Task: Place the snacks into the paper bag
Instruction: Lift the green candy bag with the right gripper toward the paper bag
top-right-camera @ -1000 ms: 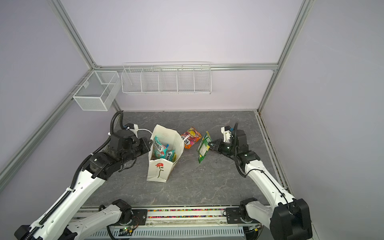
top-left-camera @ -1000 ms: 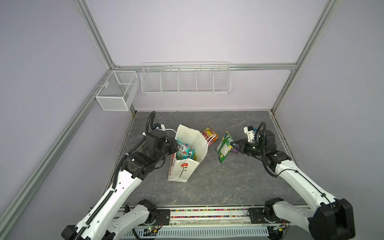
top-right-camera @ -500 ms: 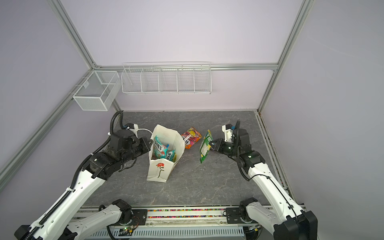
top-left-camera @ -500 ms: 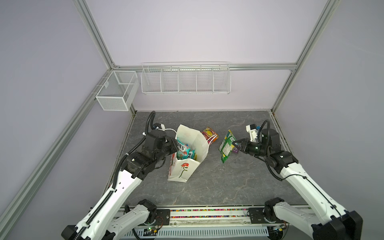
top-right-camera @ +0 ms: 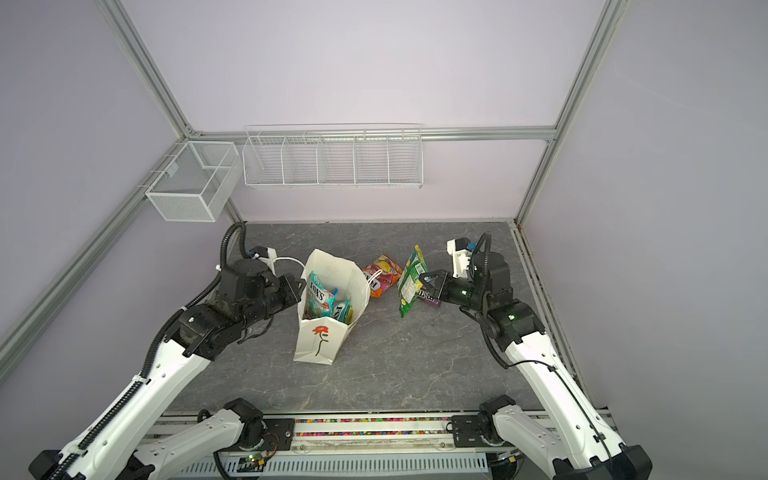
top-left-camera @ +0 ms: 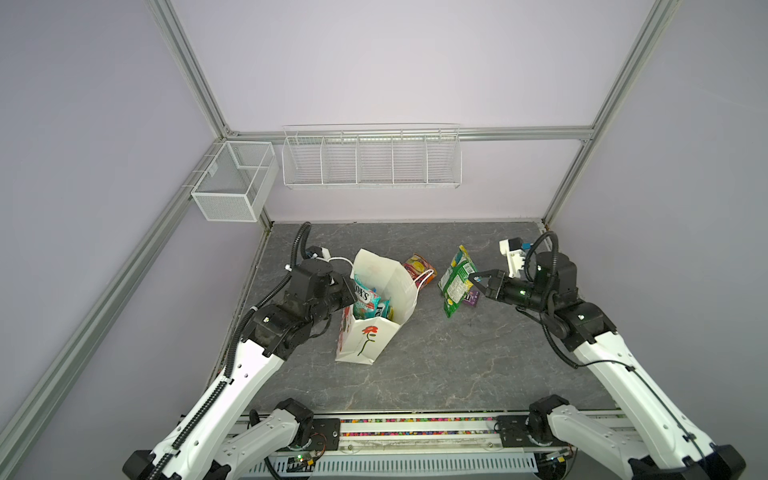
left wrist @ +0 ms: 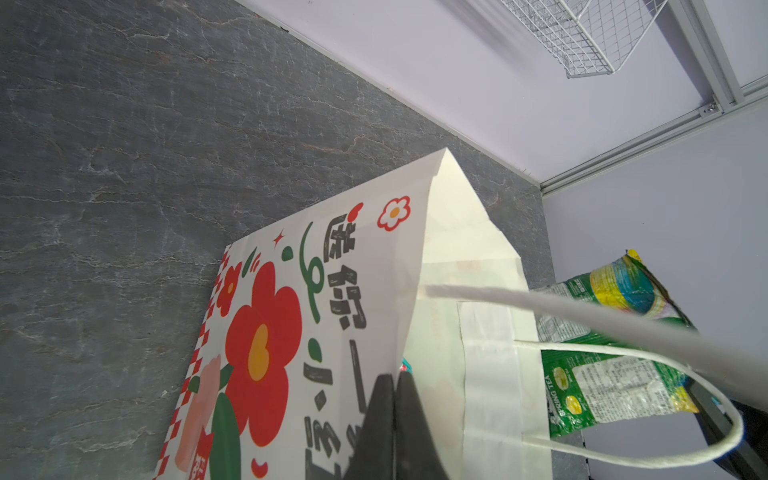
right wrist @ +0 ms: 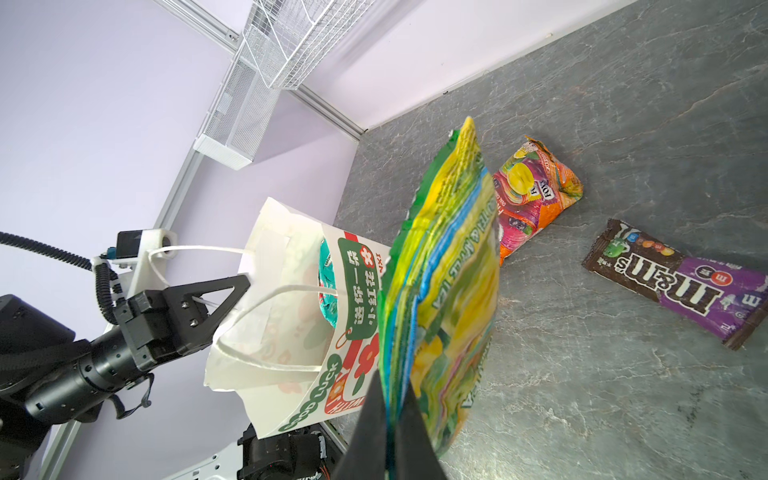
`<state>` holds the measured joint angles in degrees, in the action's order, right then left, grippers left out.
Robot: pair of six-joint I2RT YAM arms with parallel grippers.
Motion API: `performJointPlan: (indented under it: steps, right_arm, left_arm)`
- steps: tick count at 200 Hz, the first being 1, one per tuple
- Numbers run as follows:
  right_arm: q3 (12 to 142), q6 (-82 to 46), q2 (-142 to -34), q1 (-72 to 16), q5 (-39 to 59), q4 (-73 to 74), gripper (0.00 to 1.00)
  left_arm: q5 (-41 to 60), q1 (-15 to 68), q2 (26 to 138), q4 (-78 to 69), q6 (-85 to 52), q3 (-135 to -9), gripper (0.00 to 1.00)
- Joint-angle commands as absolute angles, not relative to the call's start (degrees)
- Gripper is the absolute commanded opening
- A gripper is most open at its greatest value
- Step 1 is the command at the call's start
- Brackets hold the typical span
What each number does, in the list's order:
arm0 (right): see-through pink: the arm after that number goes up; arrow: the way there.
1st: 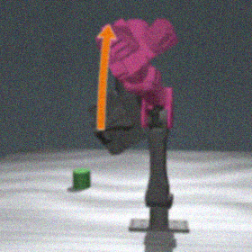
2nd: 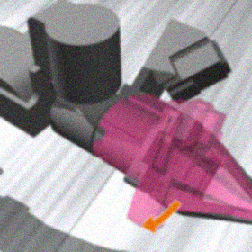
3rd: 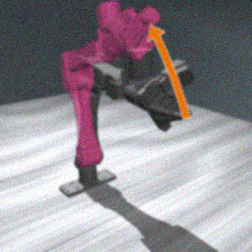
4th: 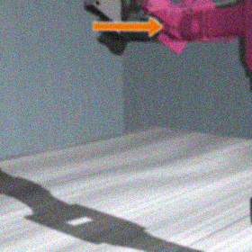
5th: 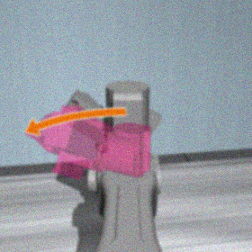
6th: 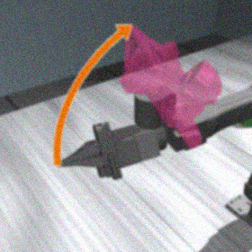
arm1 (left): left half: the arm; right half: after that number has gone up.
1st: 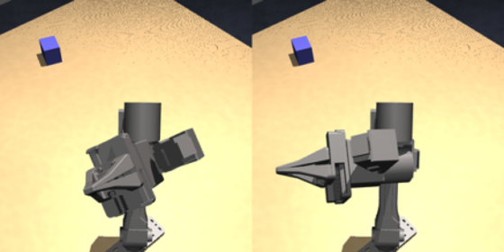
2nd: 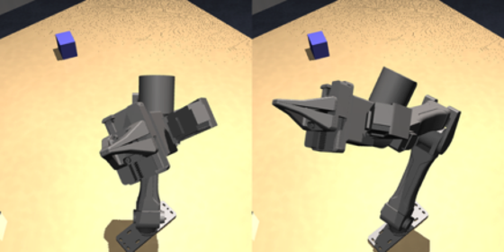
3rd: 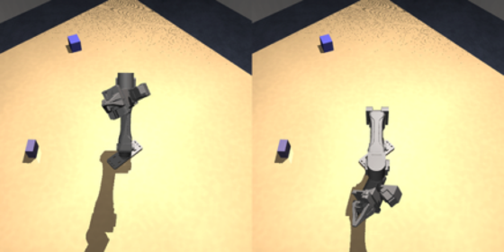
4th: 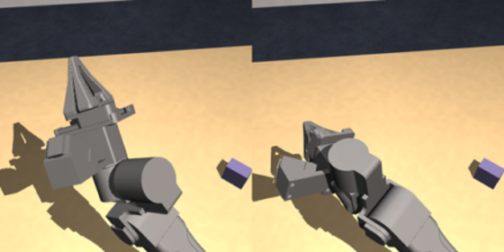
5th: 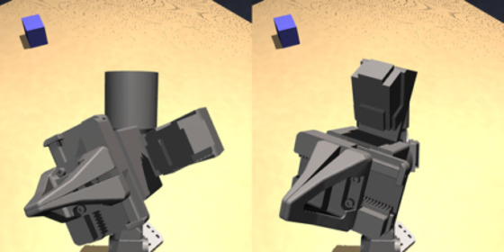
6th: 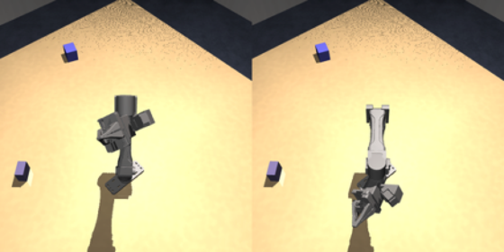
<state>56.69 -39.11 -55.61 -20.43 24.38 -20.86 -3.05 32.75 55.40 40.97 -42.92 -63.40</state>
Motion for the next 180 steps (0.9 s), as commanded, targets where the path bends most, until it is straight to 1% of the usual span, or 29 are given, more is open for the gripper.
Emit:
performJointPlan:
  steps: [1,180]
  right_arm:
    - [59.5,-37.9,-54.0,-21.1,24.1,-19.6,0.07]
    - [66.9,-37.4,-52.3,-25.0,23.1,-19.1,0.07]
  left_arm:
    - [-2.5,33.1,55.1,38.8,-43.6,-63.2,0.00]
    - [-2.4,33.2,55.2,38.6,-43.6,-63.2,0.00]
